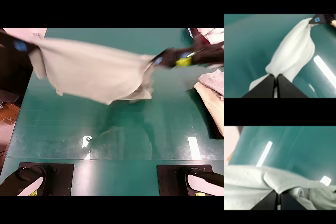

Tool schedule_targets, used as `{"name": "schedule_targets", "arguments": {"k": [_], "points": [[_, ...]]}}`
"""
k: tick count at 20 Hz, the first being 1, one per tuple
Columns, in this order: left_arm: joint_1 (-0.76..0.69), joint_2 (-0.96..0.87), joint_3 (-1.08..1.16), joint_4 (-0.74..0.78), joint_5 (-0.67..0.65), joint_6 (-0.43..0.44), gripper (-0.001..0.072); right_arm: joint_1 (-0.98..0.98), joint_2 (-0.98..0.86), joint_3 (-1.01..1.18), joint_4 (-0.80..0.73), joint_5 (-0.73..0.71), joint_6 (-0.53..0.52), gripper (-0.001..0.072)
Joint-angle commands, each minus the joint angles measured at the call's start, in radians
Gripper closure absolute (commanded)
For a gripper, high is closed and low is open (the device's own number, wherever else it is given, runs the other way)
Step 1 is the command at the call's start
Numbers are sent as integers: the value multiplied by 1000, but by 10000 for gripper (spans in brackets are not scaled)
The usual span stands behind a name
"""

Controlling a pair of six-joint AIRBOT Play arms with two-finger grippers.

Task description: Fold the shirts.

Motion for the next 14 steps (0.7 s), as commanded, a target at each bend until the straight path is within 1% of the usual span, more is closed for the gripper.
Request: {"name": "schedule_targets", "arguments": {"k": [1, 6, 8, 9, 11, 13, 14], "points": [[0, 1, 148, -111, 31, 0, 683, -99, 183, 180, -115, 10, 0, 695], [0, 0, 173, -427, 17, 2, 683, -119, 325, 380, -277, 36, 33, 695], [0, 0, 173, -515, -16, 8, 683, -119, 354, 434, -344, 56, 65, 696], [0, 0, 171, -529, -41, 8, 684, -119, 361, 453, -353, 68, 72, 696], [0, 0, 156, -504, -96, 8, 684, -117, 356, 478, -351, 103, 100, 696], [0, 0, 102, -407, -142, 7, 683, -95, 322, 464, -344, 174, 153, 695], [0, 0, 53, -323, -164, 6, 683, -73, 298, 433, -344, 221, 191, 696]]}}
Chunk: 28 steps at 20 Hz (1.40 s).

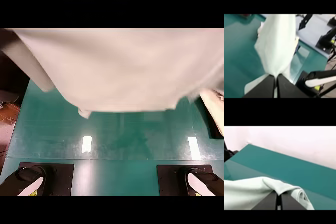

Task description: Fold the shirts.

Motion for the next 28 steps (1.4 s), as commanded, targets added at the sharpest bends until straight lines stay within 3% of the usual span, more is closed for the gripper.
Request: {"name": "schedule_targets", "arguments": {"k": [1, 3, 5, 9, 11, 15, 16, 17, 18, 23, 28], "points": [[0, -1, -132, 196, -87, -3, 683, 57, -55, -56, -19, 147, 116, 695], [1, -2, -304, 369, -74, -9, 683, 141, -106, -179, -19, 217, 143, 695], [1, -2, -529, 464, -3, -33, 684, 255, -154, -345, -21, 192, 144, 695], [1, -6, -966, 513, 277, -32, 683, 463, -271, -654, -22, -75, 143, 694], [1, -14, -1067, 575, 395, -74, 684, 522, -352, -725, -21, -200, 130, 694], [1, -24, -1056, 740, 414, -111, 683, 578, -482, -731, -10, -246, 125, 686], [1, -24, -1045, 776, 393, -110, 683, 584, -499, -712, -11, -225, 125, 553], [1, -24, -1033, 806, 365, -110, 683, 583, -505, -692, -11, -197, 125, 272], [1, -24, -1020, 832, 333, -110, 683, 579, -503, -672, -16, -169, 118, 168], [1, -24, -959, 987, 195, -109, 683, 449, -374, -619, -21, -96, 80, 169], [1, -24, -950, 939, 252, -111, 683, 237, -270, -619, -17, -80, 80, 169]]}}
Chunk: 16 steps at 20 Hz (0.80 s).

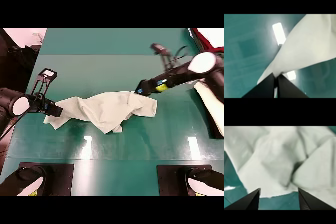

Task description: Fold the shirts.

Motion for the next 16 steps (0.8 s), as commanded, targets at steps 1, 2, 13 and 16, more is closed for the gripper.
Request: {"name": "schedule_targets", "arguments": {"k": [1, 2, 13, 16], "points": [[0, -1, 8, -43, 32, -2, 683, -130, 39, 4, 2, 14, -3, 169], [0, -1, 8, -74, 44, -2, 684, -156, 23, 4, 4, 21, -3, 169], [0, -1, 8, -211, 75, -2, 683, -166, -372, 4, 135, 124, -82, 169], [0, -1, 8, -211, 76, -2, 683, -145, -416, 4, 201, 121, -98, 170]]}}
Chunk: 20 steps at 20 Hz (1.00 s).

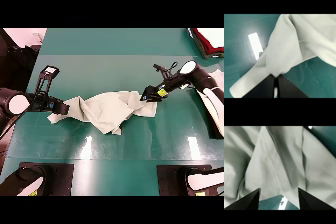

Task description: Fold the shirts.

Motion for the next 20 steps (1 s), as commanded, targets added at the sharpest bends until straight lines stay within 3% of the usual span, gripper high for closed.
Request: {"name": "schedule_targets", "arguments": {"k": [1, 4, 5, 6, 8, 9, 14, 20], "points": [[0, 0, 1, -8, 3, 0, 683, 24, -64, 1, 74, 8, -21, 170], [0, 0, 1, -8, 3, 0, 683, 58, -86, 1, 63, 5, -21, 171], [0, 0, 1, -8, 3, 0, 683, 70, -90, 1, 59, 4, -22, 207], [0, 0, 1, -8, 3, 0, 683, 77, -92, 2, 60, 2, -33, 303], [0, 0, 1, -8, 0, 0, 683, 79, -91, 12, 60, 3, -63, 621], [0, 0, 1, -10, -2, 0, 683, 78, -91, 26, 60, 11, -63, 694], [0, 0, 42, -18, -20, 1, 683, 13, 30, 167, 60, 13, -63, 695], [0, 0, 479, -21, -23, 1, 683, -156, 285, 480, 59, -39, -63, 695]]}}
